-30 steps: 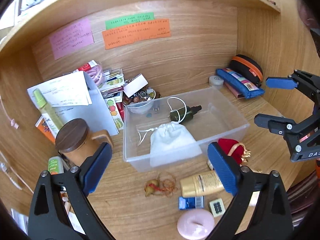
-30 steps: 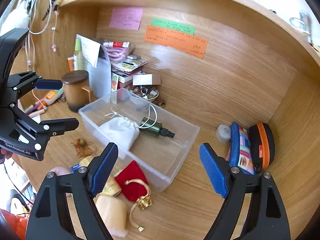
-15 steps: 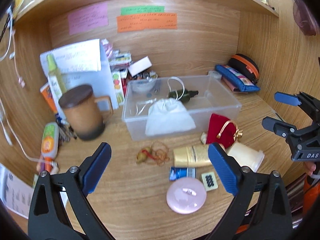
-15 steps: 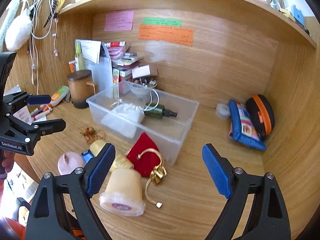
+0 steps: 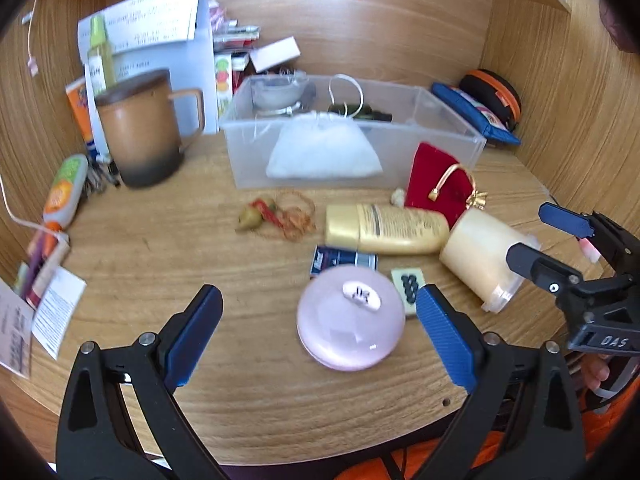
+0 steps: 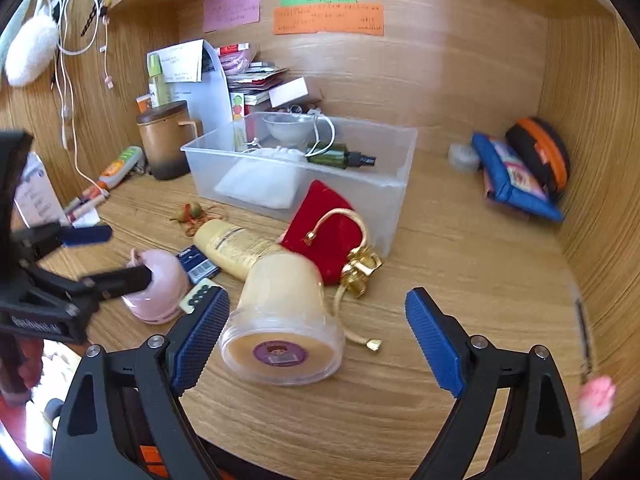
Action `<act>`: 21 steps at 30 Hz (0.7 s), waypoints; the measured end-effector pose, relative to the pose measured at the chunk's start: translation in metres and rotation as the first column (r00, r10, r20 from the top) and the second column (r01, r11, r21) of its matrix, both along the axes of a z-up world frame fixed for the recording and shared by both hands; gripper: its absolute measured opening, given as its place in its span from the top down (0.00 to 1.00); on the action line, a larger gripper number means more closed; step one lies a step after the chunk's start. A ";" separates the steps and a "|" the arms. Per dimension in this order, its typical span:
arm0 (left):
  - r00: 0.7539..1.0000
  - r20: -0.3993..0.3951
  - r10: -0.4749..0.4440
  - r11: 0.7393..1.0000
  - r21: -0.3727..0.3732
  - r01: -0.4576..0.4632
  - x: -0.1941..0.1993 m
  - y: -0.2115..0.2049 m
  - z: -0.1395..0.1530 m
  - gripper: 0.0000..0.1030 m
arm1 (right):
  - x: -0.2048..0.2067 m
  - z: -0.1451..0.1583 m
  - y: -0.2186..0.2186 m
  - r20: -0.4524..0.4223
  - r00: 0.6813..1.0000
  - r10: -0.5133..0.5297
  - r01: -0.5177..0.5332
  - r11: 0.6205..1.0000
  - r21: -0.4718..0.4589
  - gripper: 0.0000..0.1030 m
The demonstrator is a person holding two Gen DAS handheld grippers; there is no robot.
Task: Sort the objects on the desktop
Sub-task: 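Withdraw both open tools from the bin back toward the desk objects, then grasp the cream tub with the right tool while the left grasps the pink compact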
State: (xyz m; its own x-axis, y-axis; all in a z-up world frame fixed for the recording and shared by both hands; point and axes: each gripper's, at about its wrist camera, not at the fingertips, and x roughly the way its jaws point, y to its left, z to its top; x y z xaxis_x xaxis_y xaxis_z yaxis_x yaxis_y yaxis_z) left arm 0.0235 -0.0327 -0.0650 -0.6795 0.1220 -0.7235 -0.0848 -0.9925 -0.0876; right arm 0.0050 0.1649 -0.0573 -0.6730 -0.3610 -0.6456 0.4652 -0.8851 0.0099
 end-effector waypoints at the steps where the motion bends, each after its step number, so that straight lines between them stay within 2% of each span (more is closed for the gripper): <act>1: 1.000 0.006 0.010 1.000 0.002 -0.010 0.000 0.000 -0.003 0.04 | -0.001 -0.001 0.000 0.013 1.000 0.005 -0.005 1.000 -0.012 0.14; 6: 0.999 0.032 0.025 0.999 0.042 -0.026 0.000 -0.004 -0.014 0.04 | 0.000 -0.006 -0.001 0.044 0.999 0.020 -0.019 0.999 -0.043 0.14; 11: 0.999 0.049 0.007 0.998 0.066 -0.011 0.001 -0.001 -0.020 0.04 | 0.008 -0.012 -0.008 0.033 0.999 0.033 -0.032 0.999 -0.006 0.14; 16: 0.997 0.071 0.025 0.996 0.086 -0.031 -0.005 -0.005 -0.025 0.04 | 0.001 -0.024 -0.015 0.049 0.999 0.006 -0.008 0.999 0.039 0.14; 21: 0.998 0.059 0.038 0.996 0.075 -0.043 -0.007 -0.004 -0.025 0.04 | -0.014 -0.034 -0.016 0.088 0.996 -0.030 0.029 0.999 0.012 0.14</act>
State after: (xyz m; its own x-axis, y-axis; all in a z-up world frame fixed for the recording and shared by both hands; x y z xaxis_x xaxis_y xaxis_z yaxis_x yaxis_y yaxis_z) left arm 0.0160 -0.0367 -0.0899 -0.6426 0.1517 -0.7510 -0.0372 -0.9852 -0.1671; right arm -0.0090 0.1492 -0.0912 -0.6240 -0.3346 -0.7061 0.4363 -0.8989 0.0403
